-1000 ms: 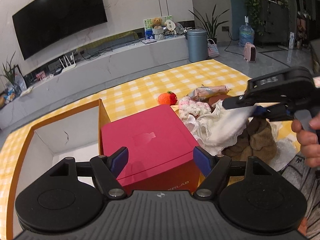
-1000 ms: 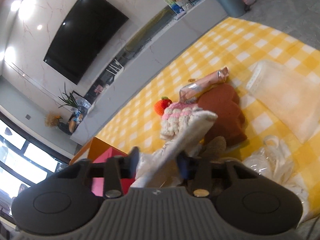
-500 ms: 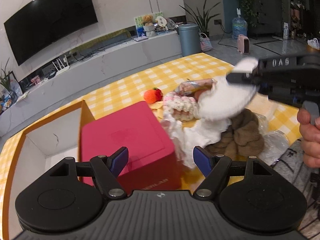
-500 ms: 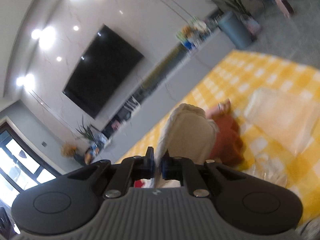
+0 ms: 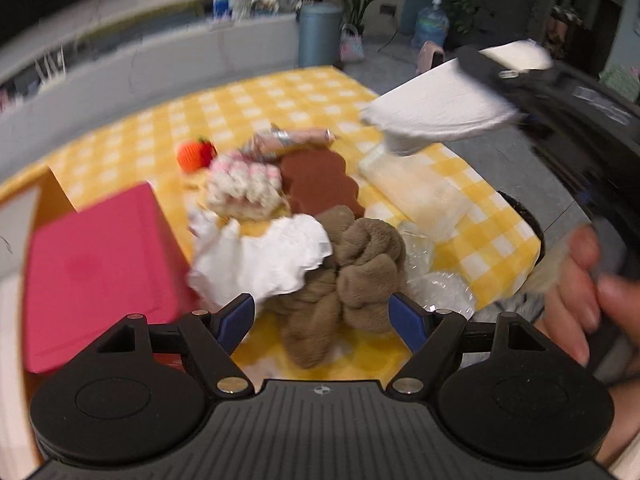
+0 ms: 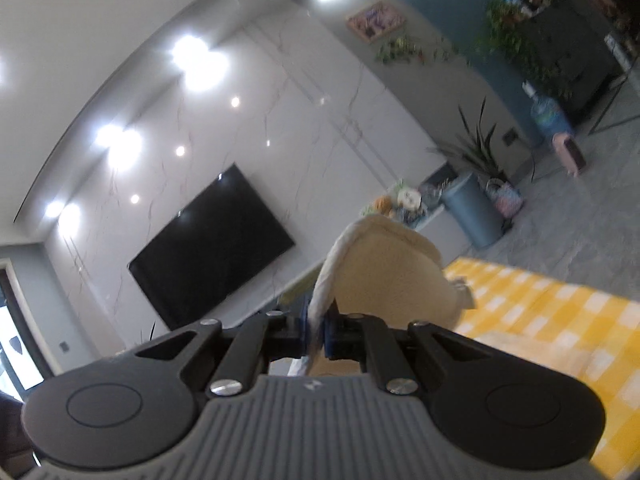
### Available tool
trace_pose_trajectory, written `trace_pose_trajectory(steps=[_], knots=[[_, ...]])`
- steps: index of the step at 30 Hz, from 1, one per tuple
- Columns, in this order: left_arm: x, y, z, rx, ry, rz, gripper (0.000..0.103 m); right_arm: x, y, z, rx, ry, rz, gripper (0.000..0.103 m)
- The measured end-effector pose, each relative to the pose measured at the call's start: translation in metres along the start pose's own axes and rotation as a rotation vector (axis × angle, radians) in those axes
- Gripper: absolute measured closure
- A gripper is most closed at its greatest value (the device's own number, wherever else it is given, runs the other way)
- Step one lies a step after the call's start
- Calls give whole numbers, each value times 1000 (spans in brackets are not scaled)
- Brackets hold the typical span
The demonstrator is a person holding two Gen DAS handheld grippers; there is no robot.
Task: Organize soft objects
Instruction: 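Grasp the brown fluffy towel with the left gripper while the right gripper holds the white towel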
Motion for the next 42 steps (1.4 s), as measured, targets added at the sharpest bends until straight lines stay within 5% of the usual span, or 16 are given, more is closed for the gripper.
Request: trace_pose_trajectory(steps=[11,16,21,25,27,32,36,42], knots=[[-14,-15,76,-236,105,-230,5,5,-3,-6,18,-27,18,97],[-15,-13,90,-255,140,-258,3,9,-4,-4,12,-25,31,97],[-10,-13,79,-217,157,-181,42,9,-6,-5,14,-27,41,97],[-10,-14,63,-184,162,-137,60,10,-6,-5,12,-25,45,97],[-12,-15,53,-163,186,-113,91,10,-5,-5,14,-20,45,97],[-16,-15,47,-187,205,-113,90,10,-5,-6,11,-16,46,97],[-28,-8,63,-232,260,-233,69,9,-6,-6,8,-19,45,97],[-28,-9,81,-284,307,-320,58,13,-6,-4,-4,-15,55,97]])
Point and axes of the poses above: each gripper's, at about its wrist camera, not at the fingertips, and z roughly the way its jaws point, x to its right, y to its underside, the point moved 1 cm from there along z, roughly the way its jaws point, and after that the axes turned 5 degrees about x, right-handed, at the moved point
